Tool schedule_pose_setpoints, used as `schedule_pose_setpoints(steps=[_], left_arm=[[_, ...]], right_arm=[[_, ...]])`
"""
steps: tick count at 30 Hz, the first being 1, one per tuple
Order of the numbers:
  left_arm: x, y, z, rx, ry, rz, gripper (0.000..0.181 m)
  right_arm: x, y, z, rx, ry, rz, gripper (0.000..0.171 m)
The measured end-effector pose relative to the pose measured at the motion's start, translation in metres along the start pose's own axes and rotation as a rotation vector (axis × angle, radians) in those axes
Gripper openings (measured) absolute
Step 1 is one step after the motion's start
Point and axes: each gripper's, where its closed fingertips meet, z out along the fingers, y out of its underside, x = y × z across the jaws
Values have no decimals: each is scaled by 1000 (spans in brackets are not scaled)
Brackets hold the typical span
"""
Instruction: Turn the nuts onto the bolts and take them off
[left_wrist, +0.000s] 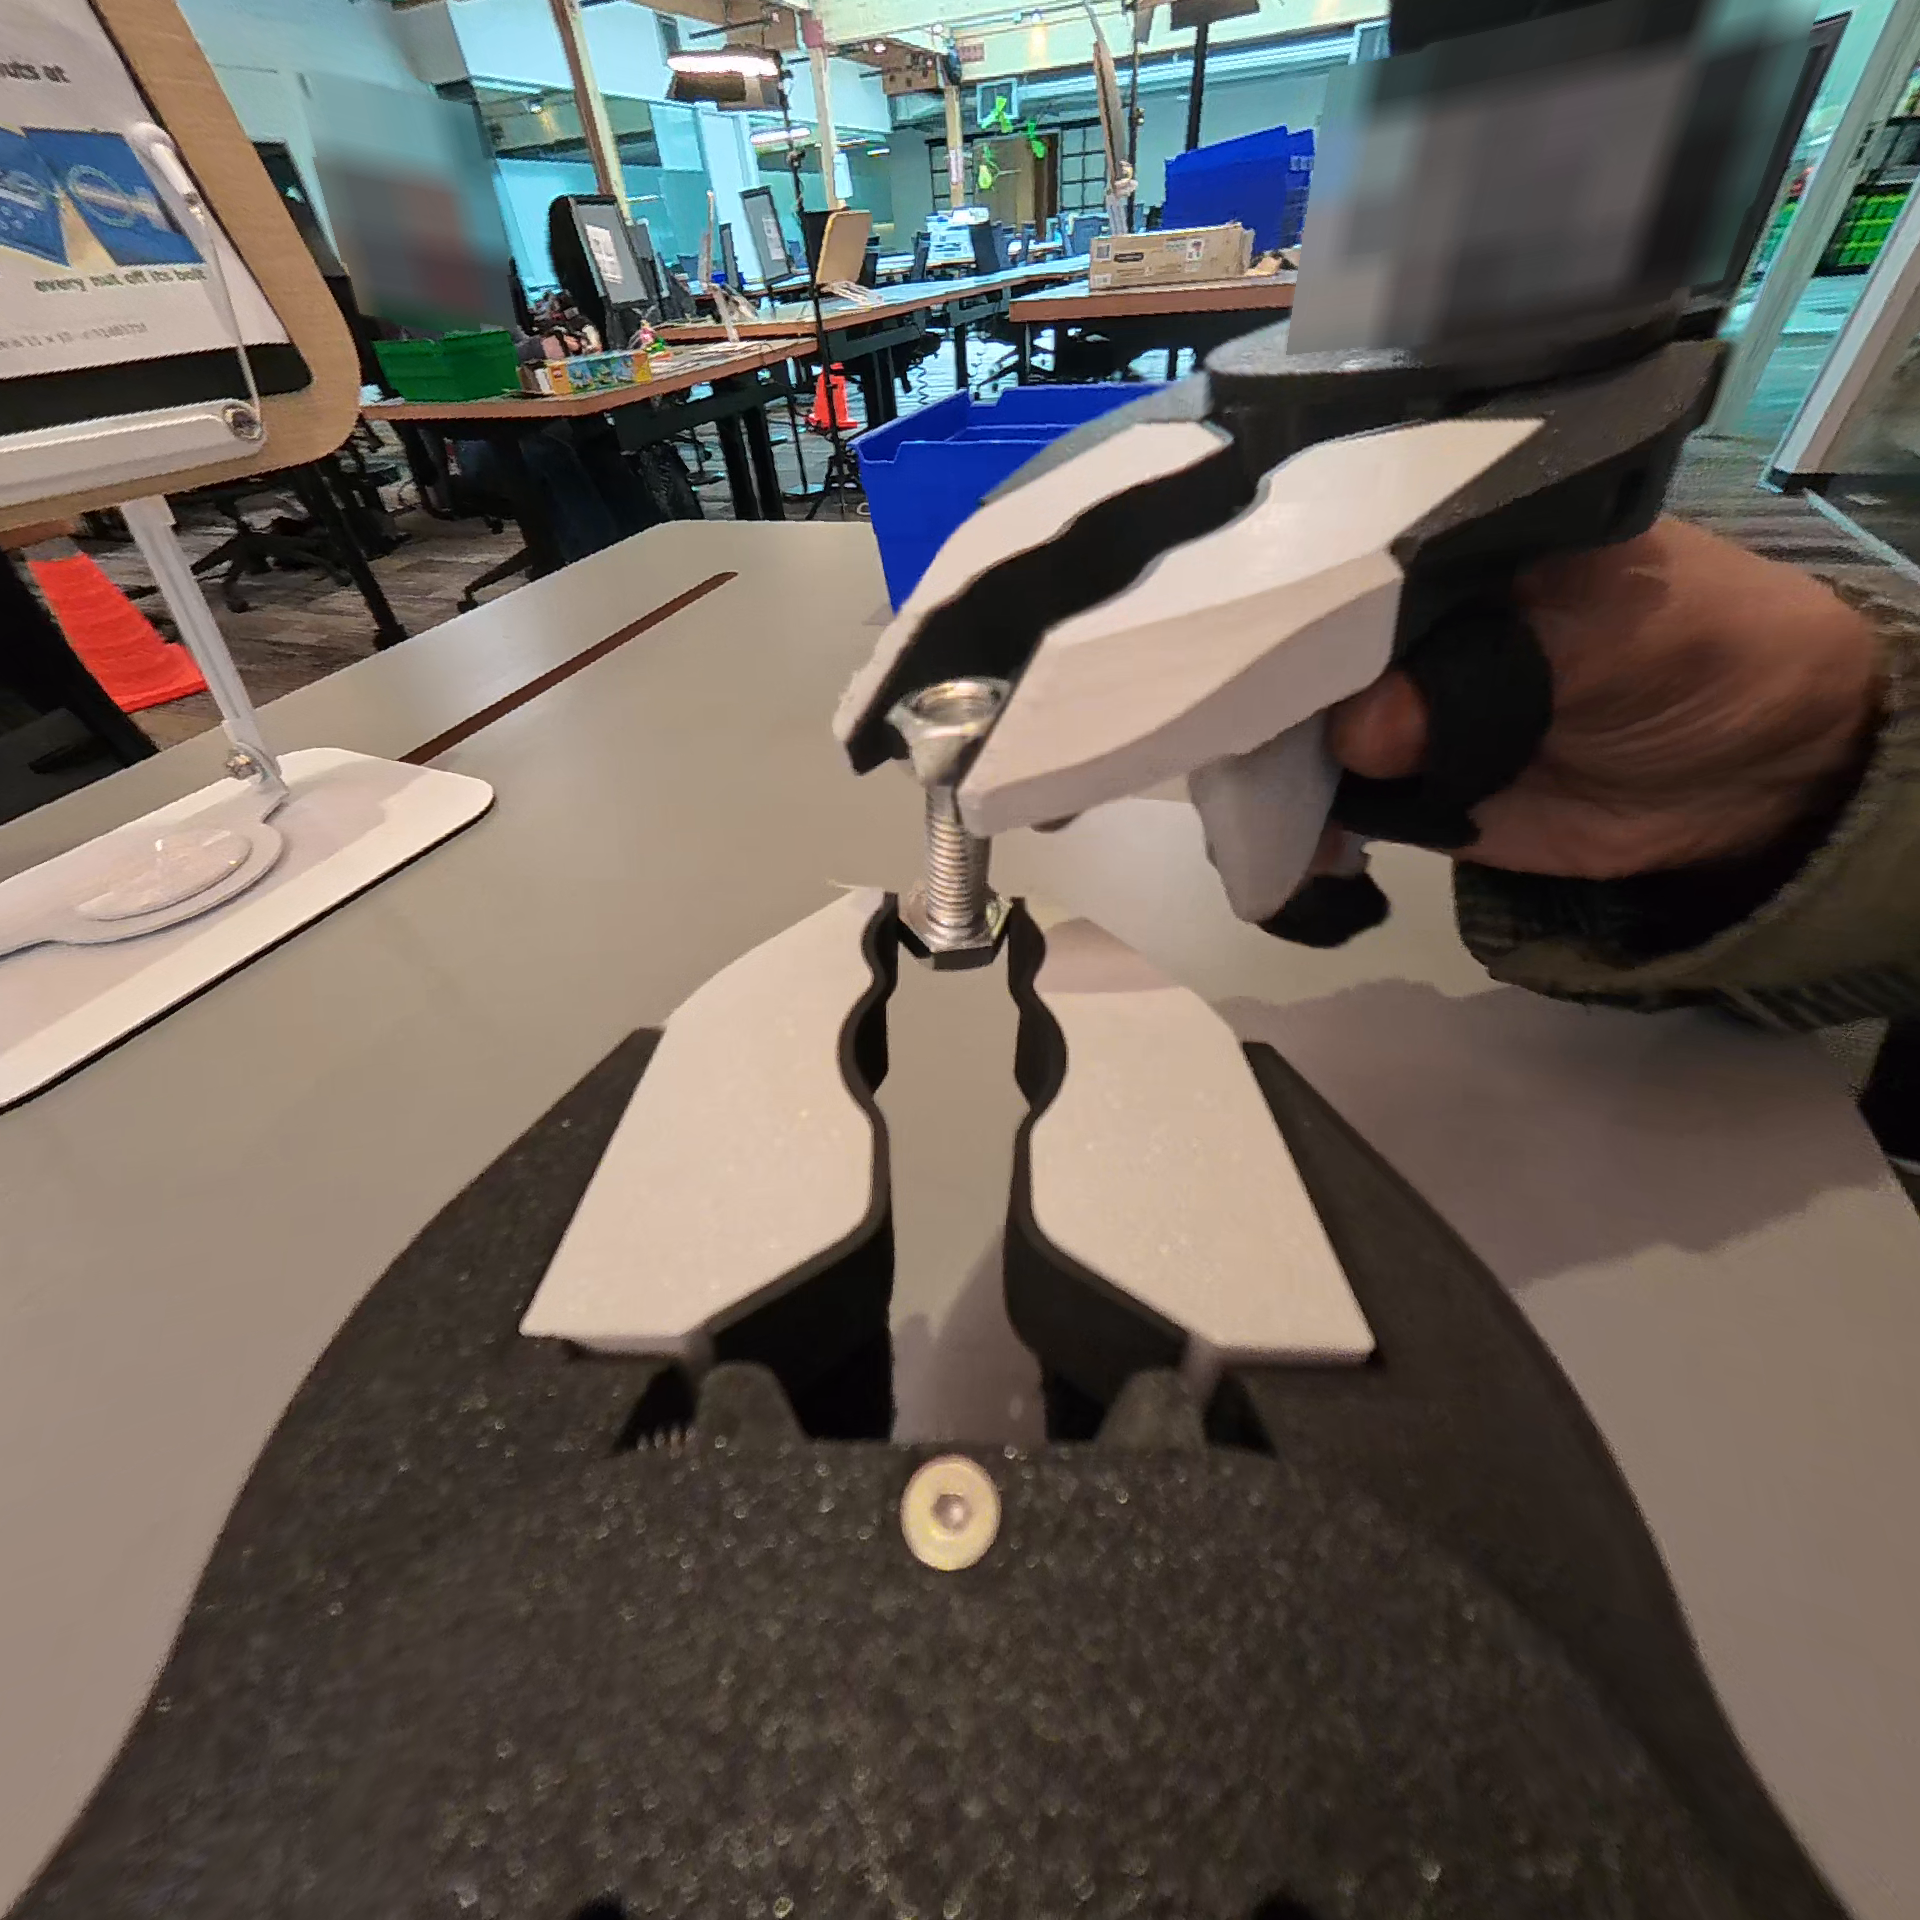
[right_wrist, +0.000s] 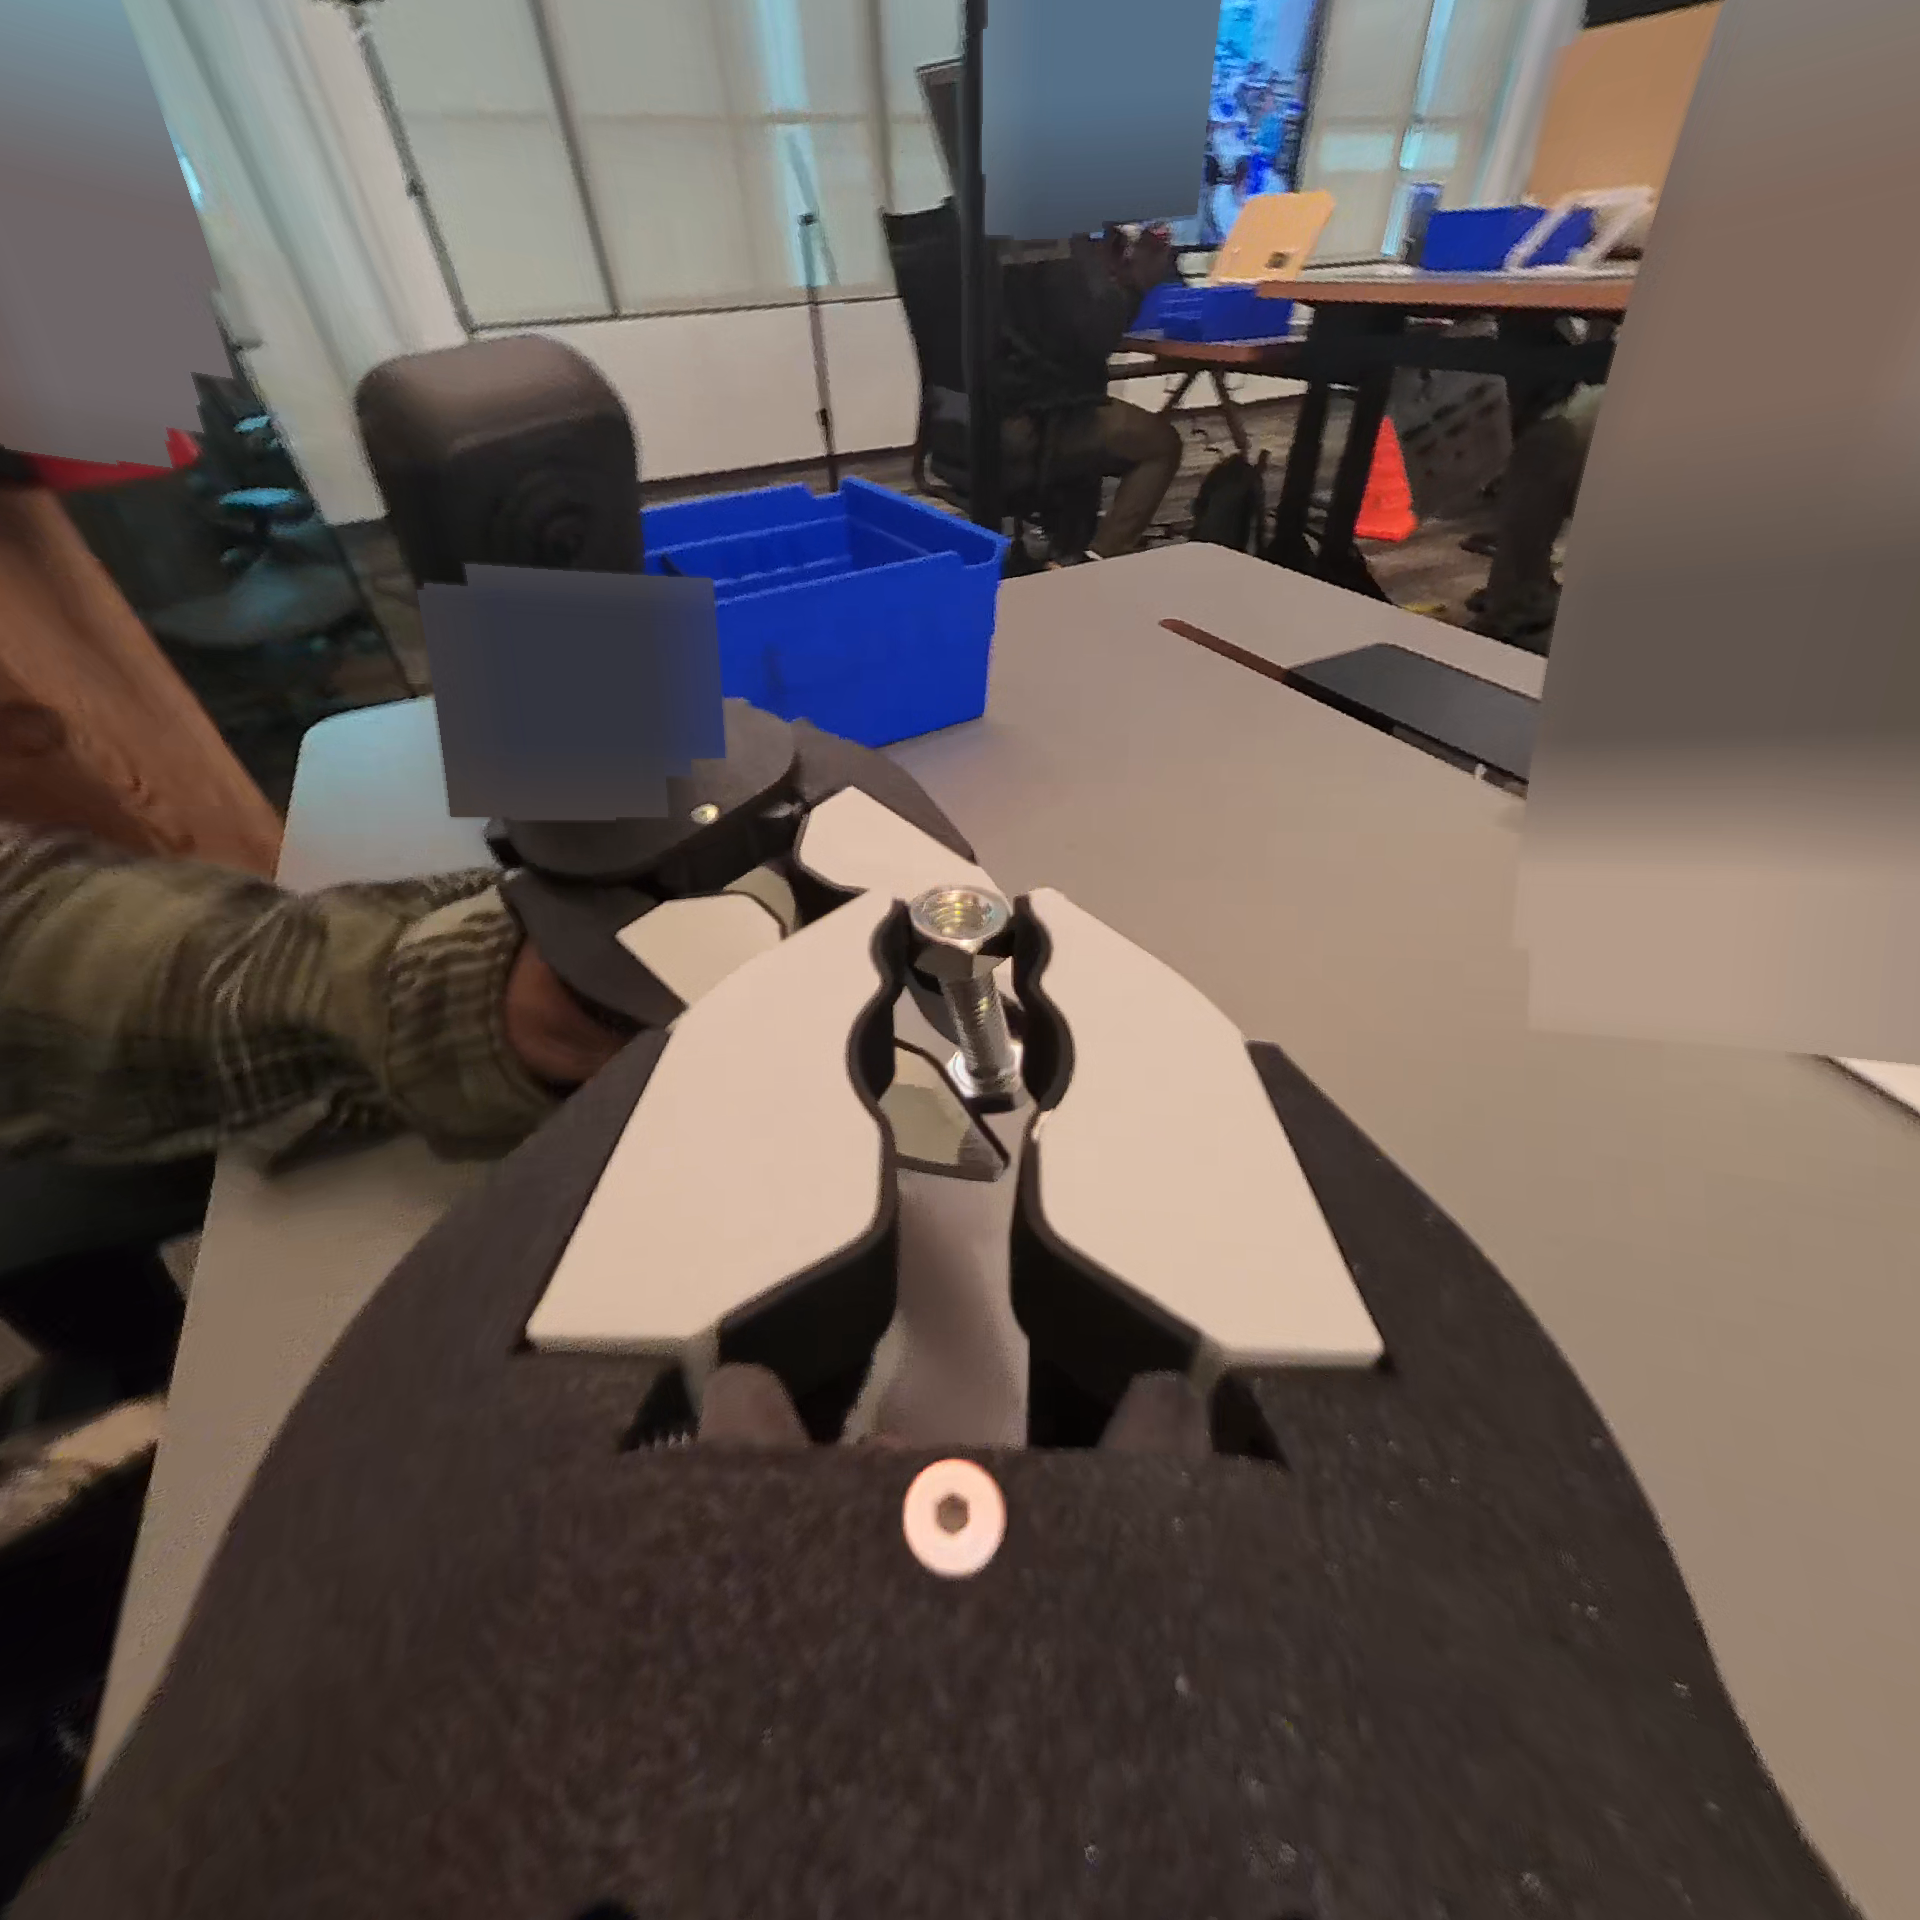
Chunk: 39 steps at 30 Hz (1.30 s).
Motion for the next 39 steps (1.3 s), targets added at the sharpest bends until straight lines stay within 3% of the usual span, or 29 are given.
schedule_pose_setpoints(steps=[13, 24, 30, 39], left_arm=[[31, -6, 2, 17, 178, 35, 19], [59, 9, 9, -81, 347, 6, 19], [52, 14, 13, -119, 311, -28, 19], [38, 20, 16, -160, 223, -51, 19]], right_arm=[[-25, 1, -24, 15, -548, -169, 18], [-39, 21, -45, 5, -936, -247, 18], [-32, 23, -39, -16, -933, -192, 18], [-16, 22, -31, -25, -677, -149, 24]])
